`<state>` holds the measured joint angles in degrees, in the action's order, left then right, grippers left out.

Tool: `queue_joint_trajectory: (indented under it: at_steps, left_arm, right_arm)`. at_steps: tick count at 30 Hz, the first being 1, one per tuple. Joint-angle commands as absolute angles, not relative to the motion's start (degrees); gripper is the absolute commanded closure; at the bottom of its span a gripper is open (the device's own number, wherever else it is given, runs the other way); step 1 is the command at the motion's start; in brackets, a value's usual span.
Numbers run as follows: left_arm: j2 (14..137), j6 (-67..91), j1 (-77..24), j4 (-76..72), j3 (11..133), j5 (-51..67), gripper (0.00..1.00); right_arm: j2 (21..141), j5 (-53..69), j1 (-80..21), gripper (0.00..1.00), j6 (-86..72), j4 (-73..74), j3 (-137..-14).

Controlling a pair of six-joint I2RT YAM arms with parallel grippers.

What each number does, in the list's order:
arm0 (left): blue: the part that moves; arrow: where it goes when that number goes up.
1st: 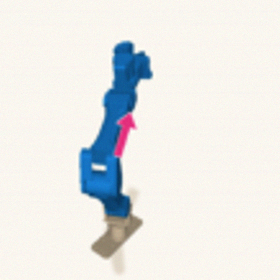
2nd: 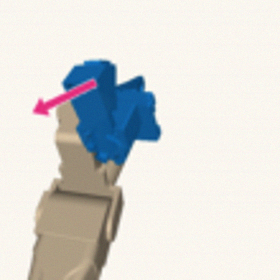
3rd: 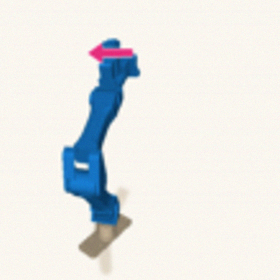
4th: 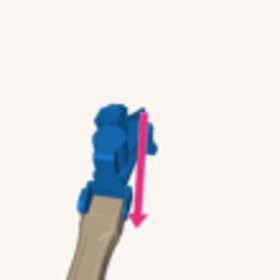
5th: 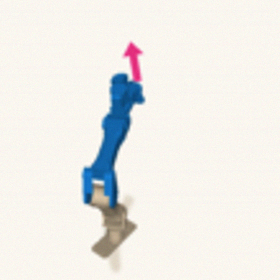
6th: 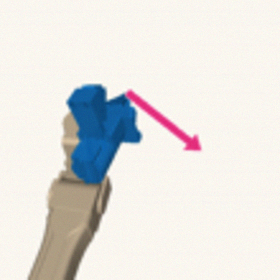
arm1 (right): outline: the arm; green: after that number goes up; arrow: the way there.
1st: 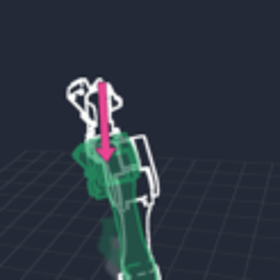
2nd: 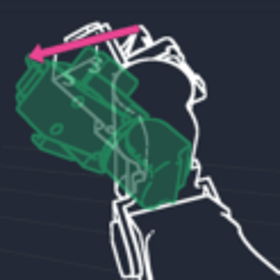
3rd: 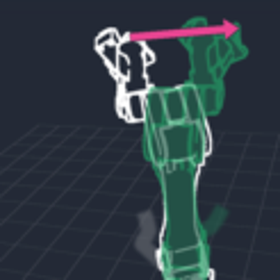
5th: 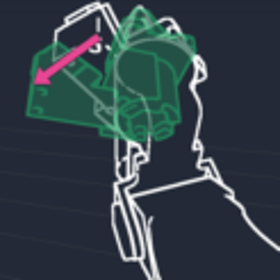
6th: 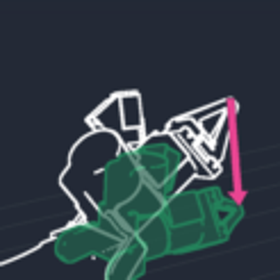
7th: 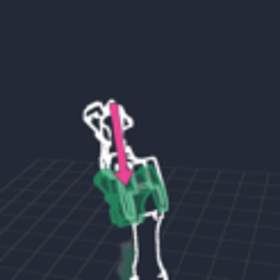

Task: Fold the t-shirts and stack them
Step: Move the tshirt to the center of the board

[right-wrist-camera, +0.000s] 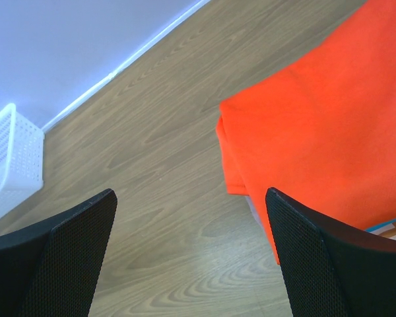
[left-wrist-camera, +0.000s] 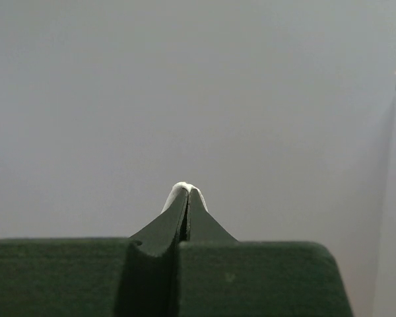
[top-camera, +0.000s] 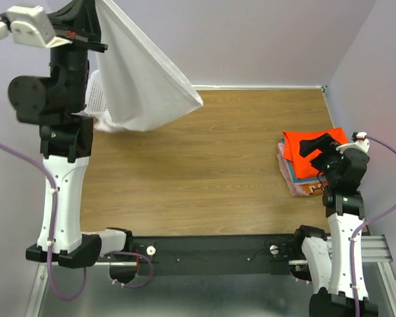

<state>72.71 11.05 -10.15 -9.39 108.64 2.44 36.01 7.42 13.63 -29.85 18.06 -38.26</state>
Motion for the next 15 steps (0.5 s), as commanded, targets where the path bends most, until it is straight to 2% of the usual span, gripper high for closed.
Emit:
queue_joint_trajectory:
  at_steps: [1,6,15]
  left_arm:
    - [71.02,13.62,-11.07,-11.60,110.74,10.36,1.00]
    - [72.24,16.34,-11.87,-11.95,110.65,17.48,1.00]
    - [77.25,19.77,-16.60,-11.95,109.25,21.09,1.00]
  right_arm:
    - [35.60,8.88,14.06,0.00,-28.65,17.58,-37.62]
    - [35.68,8.88,14.06,0.00,-28.65,17.58,-37.71]
    - [35.68,9.40,14.06,0.00,-28.56,17.58,-37.88]
